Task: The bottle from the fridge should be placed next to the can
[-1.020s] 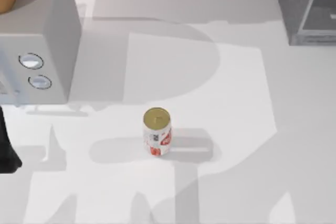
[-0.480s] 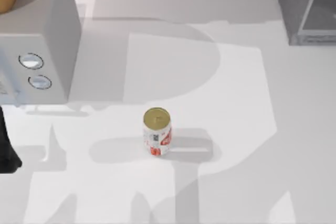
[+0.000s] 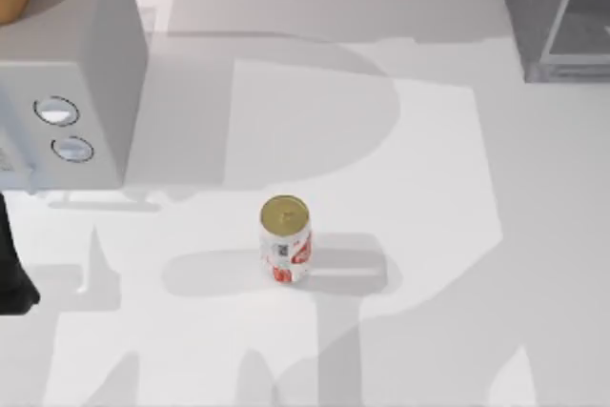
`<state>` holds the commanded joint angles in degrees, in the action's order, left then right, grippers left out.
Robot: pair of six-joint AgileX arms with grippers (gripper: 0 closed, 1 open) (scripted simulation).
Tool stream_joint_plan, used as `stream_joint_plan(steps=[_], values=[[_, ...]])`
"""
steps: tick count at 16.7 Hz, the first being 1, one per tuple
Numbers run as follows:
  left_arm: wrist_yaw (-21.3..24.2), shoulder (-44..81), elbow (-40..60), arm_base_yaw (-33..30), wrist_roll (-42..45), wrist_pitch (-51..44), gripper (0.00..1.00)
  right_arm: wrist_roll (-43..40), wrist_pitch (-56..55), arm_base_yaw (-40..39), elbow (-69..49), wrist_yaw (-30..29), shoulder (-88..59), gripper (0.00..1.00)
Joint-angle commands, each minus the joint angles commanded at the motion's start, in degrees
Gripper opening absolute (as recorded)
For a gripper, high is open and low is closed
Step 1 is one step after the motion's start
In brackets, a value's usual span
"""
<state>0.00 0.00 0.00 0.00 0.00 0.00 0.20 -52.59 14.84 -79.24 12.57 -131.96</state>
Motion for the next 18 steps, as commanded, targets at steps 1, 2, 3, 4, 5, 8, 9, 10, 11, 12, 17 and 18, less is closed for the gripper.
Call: stream_joint_plan(steps=[1,2,3,4,5,8,9,10,11,12,17,18], values=[[0.00,0.00,0.00,0.00,0.00,0.00,1.00,0.00,0.17,0.00,-0.08,0.00,0.21,0.00],[0.00,0.00,0.00,0.00,0.00,0.00,1.00,0.01,0.84,0.00,-0.34,-0.01,0.90,0.00],[0.00,0.00,0.00,0.00,0.00,0.00,1.00,0.03,1.96,-0.01,-0.66,0.01,1.75,0.00],[0.00,0.00,0.00,0.00,0.00,0.00,1.00,0.04,3.39,-0.02,-0.97,0.02,2.61,0.00],[0.00,0.00,0.00,0.00,0.00,0.00,1.00,0.05,4.95,-0.02,-1.28,0.04,3.46,0.00],[0.00,0.00,0.00,0.00,0.00,0.00,1.00,0.06,8.52,0.01,-2.48,0.08,5.85,0.00],[0.00,0.00,0.00,0.00,0.00,0.00,1.00,0.06,8.82,0.01,-2.66,0.09,6.18,0.00],[0.00,0.00,0.00,0.00,0.00,0.00,1.00,0.06,8.82,0.01,-2.66,0.09,6.18,0.00],[0.00,0.00,0.00,0.00,0.00,0.00,1.00,0.06,8.82,0.01,-2.66,0.09,6.18,0.00],[0.00,0.00,0.00,0.00,0.00,0.00,1.00,0.15,8.68,0.00,-2.46,0.11,5.93,0.00],[0.00,0.00,0.00,0.00,0.00,0.00,1.00,0.19,6.29,0.99,4.27,1.38,10.56,0.00],[0.00,0.00,0.00,0.00,0.00,0.00,1.00,0.20,5.29,1.40,7.44,1.91,12.48,0.00]])
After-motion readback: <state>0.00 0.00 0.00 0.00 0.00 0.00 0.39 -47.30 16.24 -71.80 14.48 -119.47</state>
